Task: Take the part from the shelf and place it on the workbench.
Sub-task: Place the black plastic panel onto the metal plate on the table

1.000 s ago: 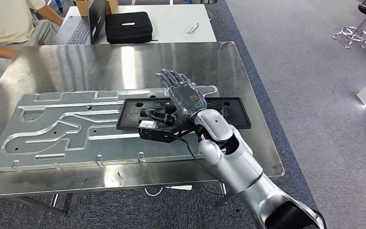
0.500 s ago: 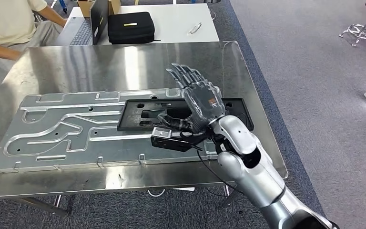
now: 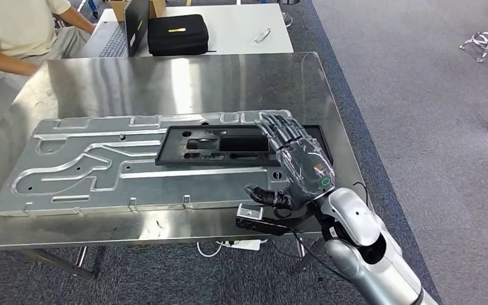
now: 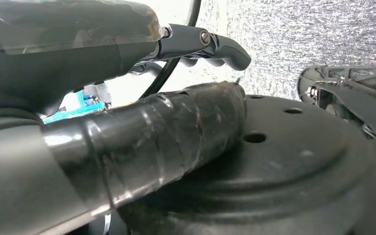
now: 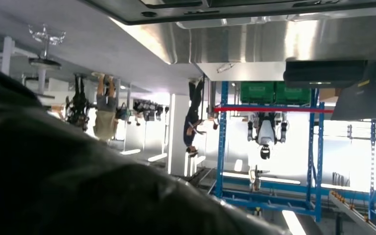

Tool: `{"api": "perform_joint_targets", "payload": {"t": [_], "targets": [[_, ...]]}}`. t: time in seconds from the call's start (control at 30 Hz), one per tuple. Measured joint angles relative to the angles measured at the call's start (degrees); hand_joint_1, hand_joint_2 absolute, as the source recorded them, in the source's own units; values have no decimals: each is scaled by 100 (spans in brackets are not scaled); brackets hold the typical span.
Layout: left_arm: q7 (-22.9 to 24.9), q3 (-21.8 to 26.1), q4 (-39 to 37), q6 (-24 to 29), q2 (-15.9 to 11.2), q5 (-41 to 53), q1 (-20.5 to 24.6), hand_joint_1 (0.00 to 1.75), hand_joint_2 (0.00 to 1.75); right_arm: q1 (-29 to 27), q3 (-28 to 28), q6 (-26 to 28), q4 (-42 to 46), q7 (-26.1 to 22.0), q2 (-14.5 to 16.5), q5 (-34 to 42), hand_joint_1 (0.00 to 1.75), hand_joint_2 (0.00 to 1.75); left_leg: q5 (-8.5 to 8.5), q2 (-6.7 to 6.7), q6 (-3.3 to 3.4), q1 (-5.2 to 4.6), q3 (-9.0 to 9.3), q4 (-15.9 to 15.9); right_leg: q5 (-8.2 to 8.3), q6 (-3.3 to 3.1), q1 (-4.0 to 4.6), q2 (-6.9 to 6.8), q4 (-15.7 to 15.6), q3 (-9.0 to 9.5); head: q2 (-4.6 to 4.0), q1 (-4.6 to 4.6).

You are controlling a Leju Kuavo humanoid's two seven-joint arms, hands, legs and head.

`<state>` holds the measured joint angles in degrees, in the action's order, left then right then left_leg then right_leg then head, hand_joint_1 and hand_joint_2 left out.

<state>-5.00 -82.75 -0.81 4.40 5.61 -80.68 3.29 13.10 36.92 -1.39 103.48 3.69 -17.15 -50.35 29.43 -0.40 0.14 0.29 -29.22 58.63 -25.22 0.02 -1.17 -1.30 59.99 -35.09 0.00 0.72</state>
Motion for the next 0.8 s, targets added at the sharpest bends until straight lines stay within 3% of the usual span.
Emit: {"api": "perform_joint_targets", "payload": {"t": [0.1,0.17,0.23,0.27,0.3,0.33,0.4,0.47,0.5,0.57,0.63,0.73,0.77,0.8], "targets": [[0,-57,1,22,6,56,1,0,0,-242,-84,63,198,1,-150,-33,0,0,-98,-2,111,2,-56,-58,0,120,-8,23,20,-27,0,2],[-1,-103,2,34,11,91,7,0,0,-382,-151,85,316,7,-266,-51,0,0,-200,10,217,24,-133,-103,-335,166,-17,63,339,-161,0,3],[-1,-137,2,36,14,116,12,0,0,-506,-221,94,409,9,-363,-57,0,0,-289,17,268,13,-249,-92,-827,191,-15,86,1014,-391,0,3],[-1,-151,2,34,15,127,12,0,0,-562,-249,98,445,9,-400,-58,0,0,-329,17,273,5,-318,-78,-971,199,-14,90,1320,-466,0,3],[-1,-167,2,33,16,135,12,0,0,-606,-270,100,471,9,-432,-58,0,0,-365,17,273,-3,-387,-58,-990,200,-14,92,1463,-458,0,2],[-1,-186,2,31,16,141,12,0,0,-638,-288,102,494,9,-457,-58,0,0,-395,16,268,-8,-453,-33,-905,194,-14,94,1404,-348,0,2],[2,-224,2,26,19,145,17,0,0,-671,-325,105,548,9,-497,-58,0,0,-446,10,246,-13,-558,18,-640,155,-10,103,716,152,0,2],[12,-250,2,19,21,147,24,0,0,-698,-356,112,612,9,-536,-58,0,0,-505,3,195,-22,-615,45,-528,105,23,121,56,566,0,2],[23,-256,1,14,21,151,26,0,0,-712,-368,116,640,10,-559,-58,0,0,-540,2,162,-22,-628,47,-529,80,46,129,-90,635,0,2],[51,-259,0,1,19,158,23,0,0,-749,-387,119,685,15,-601,-58,0,0,-616,-3,86,-24,-642,27,-454,16,61,127,-134,597,0,4],[82,-260,0,-16,11,156,20,0,0,-777,-395,118,719,22,-623,-58,0,0,-483,-3,24,-18,-714,134,-347,-74,34,102,-184,523,0,2],[139,-260,0,-36,0,149,26,0,0,-860,-397,117,761,27,-629,-61,0,0,288,7,-34,0,-977,1000,-171,-158,19,92,-200,322,0,0],[156,-261,0,-38,-2,151,28,0,0,-901,-396,118,768,33,-630,-65,0,0,472,7,-48,3,-1039,1341,-117,-157,23,99,-189,241,0,0],[171,-262,0,-37,-3,155,29,0,0,-947,-395,121,773,44,-630,-69,0,0,525,7,-56,4,-1034,1558,-64,-152,25,110,-174,160,0,0]]}}
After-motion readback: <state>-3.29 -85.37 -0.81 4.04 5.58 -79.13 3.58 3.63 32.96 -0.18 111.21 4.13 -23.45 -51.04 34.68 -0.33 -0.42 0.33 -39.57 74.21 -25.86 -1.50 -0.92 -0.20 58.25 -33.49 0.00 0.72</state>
